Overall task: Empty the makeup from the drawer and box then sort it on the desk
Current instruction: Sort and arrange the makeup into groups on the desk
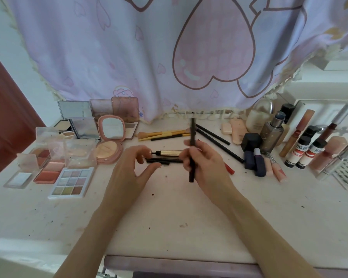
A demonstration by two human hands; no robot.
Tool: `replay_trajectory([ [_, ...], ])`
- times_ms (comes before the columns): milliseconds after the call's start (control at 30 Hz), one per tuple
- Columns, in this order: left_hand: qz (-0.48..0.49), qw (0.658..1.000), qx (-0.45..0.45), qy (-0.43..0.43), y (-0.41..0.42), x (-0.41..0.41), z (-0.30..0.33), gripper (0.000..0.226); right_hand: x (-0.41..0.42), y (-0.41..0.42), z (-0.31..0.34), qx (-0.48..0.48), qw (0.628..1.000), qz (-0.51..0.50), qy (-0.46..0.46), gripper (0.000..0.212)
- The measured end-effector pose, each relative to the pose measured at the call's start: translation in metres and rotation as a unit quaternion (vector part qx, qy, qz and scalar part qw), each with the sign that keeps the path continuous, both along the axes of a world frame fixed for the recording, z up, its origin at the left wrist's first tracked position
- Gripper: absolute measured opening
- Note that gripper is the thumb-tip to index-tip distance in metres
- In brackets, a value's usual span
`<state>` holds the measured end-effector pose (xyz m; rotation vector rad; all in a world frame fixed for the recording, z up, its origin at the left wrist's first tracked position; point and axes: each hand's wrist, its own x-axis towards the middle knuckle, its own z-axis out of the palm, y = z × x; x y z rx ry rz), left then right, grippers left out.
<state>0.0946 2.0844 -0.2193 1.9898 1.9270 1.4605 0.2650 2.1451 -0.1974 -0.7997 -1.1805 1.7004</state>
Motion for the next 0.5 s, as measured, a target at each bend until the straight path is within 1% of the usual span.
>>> replay_trajectory([
  [33, -0.003, 0.999, -0.005, 0.035, 0.0, 0.001, 0.0, 0.028, 0.0, 0.003, 0.002, -0.097, 0.988, -0.002, 0.12, 0.019],
  [67, -0.014, 0.997, -0.009, 0.081, 0.001, 0.002, 0.0, 0.027, 0.001, 0.007, 0.005, -0.164, 0.967, -0.011, 0.193, 0.019],
  [100, -0.028, 0.992, -0.011, 0.125, 0.001, 0.003, -0.002, 0.031, 0.002, 0.008, 0.006, -0.208, 0.949, -0.017, 0.235, 0.019],
  [167, -0.051, 0.981, -0.013, 0.189, 0.002, 0.005, -0.004, 0.044, 0.002, 0.009, 0.007, -0.25, 0.924, -0.014, 0.289, 0.02],
  [233, -0.06, 0.976, -0.018, 0.207, 0.003, 0.005, -0.005, 0.05, -0.001, 0.006, 0.007, -0.258, 0.915, 0.006, 0.308, 0.021],
  [300, -0.065, 0.976, -0.015, 0.21, 0.003, 0.005, -0.005, 0.05, -0.004, 0.003, 0.005, -0.246, 0.921, 0.029, 0.301, 0.021],
  [433, -0.068, 0.973, -0.001, 0.22, 0.003, 0.006, -0.003, 0.039, -0.009, -0.002, 0.002, -0.222, 0.932, 0.076, 0.277, 0.02],
  [500, -0.064, 0.975, 0.004, 0.212, 0.002, 0.006, -0.003, 0.033, -0.008, -0.003, 0.003, -0.211, 0.939, 0.085, 0.257, 0.02],
])
